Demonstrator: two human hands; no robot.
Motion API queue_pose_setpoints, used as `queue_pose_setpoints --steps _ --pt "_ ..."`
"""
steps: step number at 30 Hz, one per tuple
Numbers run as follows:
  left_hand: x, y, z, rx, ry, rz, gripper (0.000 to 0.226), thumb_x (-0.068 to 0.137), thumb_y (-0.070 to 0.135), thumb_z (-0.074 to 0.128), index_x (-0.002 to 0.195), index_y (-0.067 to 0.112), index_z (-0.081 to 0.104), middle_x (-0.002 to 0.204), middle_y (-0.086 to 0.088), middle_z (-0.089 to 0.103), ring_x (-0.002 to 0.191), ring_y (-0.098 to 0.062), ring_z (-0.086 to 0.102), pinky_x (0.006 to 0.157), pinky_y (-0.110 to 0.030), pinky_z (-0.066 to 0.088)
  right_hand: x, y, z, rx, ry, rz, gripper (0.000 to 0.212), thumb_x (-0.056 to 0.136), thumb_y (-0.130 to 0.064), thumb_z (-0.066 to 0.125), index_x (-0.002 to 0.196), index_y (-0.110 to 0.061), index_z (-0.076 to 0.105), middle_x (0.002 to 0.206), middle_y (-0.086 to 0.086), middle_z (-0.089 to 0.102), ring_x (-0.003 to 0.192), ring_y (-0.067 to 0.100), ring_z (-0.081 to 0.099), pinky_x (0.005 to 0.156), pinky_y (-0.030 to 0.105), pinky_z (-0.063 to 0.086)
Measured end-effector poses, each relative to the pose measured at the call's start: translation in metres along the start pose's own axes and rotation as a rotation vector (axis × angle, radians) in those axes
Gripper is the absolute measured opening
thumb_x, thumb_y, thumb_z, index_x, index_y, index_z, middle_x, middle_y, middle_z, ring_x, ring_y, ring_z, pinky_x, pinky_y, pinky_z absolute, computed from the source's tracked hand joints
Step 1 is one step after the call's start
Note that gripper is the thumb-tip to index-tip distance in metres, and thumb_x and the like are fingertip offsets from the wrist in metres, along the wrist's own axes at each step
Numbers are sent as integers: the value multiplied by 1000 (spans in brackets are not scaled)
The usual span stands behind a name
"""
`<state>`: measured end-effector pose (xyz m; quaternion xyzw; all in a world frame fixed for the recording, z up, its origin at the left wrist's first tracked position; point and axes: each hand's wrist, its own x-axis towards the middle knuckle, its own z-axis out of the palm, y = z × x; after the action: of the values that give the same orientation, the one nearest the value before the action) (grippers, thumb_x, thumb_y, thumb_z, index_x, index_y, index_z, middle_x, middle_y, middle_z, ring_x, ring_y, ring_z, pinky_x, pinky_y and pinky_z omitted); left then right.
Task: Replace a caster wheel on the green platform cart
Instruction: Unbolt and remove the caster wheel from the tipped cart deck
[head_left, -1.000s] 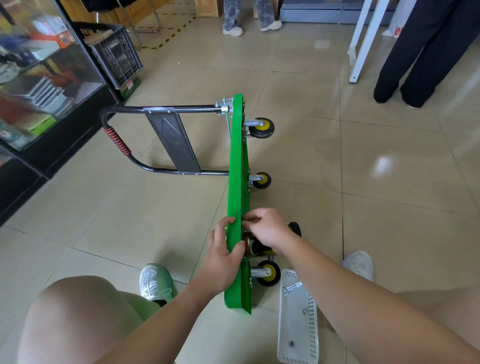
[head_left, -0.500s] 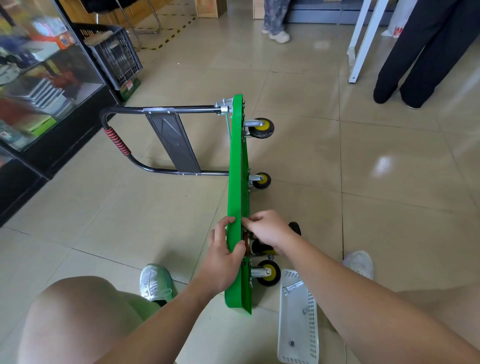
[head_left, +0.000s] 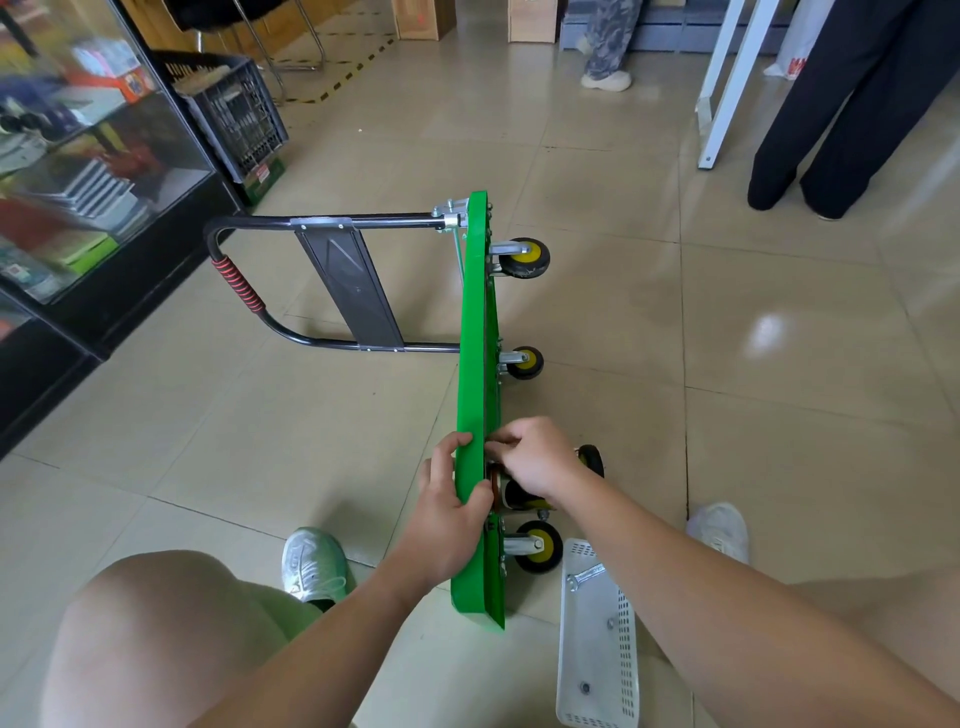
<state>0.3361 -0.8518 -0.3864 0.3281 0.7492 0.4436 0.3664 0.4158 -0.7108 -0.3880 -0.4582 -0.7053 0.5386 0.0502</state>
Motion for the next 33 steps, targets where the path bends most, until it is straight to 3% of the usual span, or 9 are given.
queue_pose_setpoints --steps 3,10,15,18,21,24,28,30,33 --pt "0 1 -1 14 -6 -17 51 101 25 56 127 62 32 132 2 42 93 -19 68 91 -45 59 0 0 1 67 7 3 16 90 -16 74 105 -23 74 94 -8 73 95 15 70 89 30 54" --pt "-3 4 -2 -3 -8 -30 50 102 24 57 130 57 32 127 7 42 91 -19 69 90 -45 60 -4 1 -4 146 17 17 26 87 -10 76 110 -21 73 100 -4 73 93 14 69 72 19 49" --pt "-3 5 -2 -4 -8 -28 49 102 24 57 128 58 32 130 4 42 95 -19 68 88 -42 60 -10 0 -7 193 106 -11 20 89 -15 75 108 -23 73 99 -6 72 95 12 67 85 24 52" --pt "-3 4 -1 0 -4 -17 48 102 27 57 127 60 33 132 2 41 102 -20 65 91 -45 59 -27 8 -18 242 166 -5 18 89 -19 75 106 -25 75 96 -9 72 88 8 67 72 20 50" --pt "-3 5 0 -12 19 -17 51 101 27 58 114 70 33 133 2 42 106 -25 64 96 -50 56 -53 34 -30 373 260 64 13 90 -17 74 102 -22 75 88 -5 74 68 7 67 61 22 49" --pt "-1 1 2 -11 36 -19 50 101 26 58 118 66 35 134 -1 42 107 -27 62 98 -49 54 -80 82 -32 413 376 181 9 88 -23 75 97 -26 74 80 -4 74 66 10 66 64 27 49" --pt "0 -1 4 -41 45 -1 45 102 20 57 126 52 37 132 -4 44 103 -24 63 99 -48 53 -101 151 -19 300 381 429 7 84 -25 77 90 -23 75 81 -2 74 68 16 66 61 32 53" --pt "-1 2 5 -37 47 4 47 101 21 57 118 60 38 129 -4 46 102 -24 64 98 -50 54 -105 176 -11 157 302 503 9 82 -16 75 91 -19 75 81 0 73 65 16 64 61 28 52" --pt "-5 4 5 -40 44 0 54 101 22 58 107 71 38 124 0 47 106 -28 64 97 -54 54 -107 201 2 11 191 552 19 84 -14 73 102 -17 72 94 0 72 77 20 67 67 26 54"
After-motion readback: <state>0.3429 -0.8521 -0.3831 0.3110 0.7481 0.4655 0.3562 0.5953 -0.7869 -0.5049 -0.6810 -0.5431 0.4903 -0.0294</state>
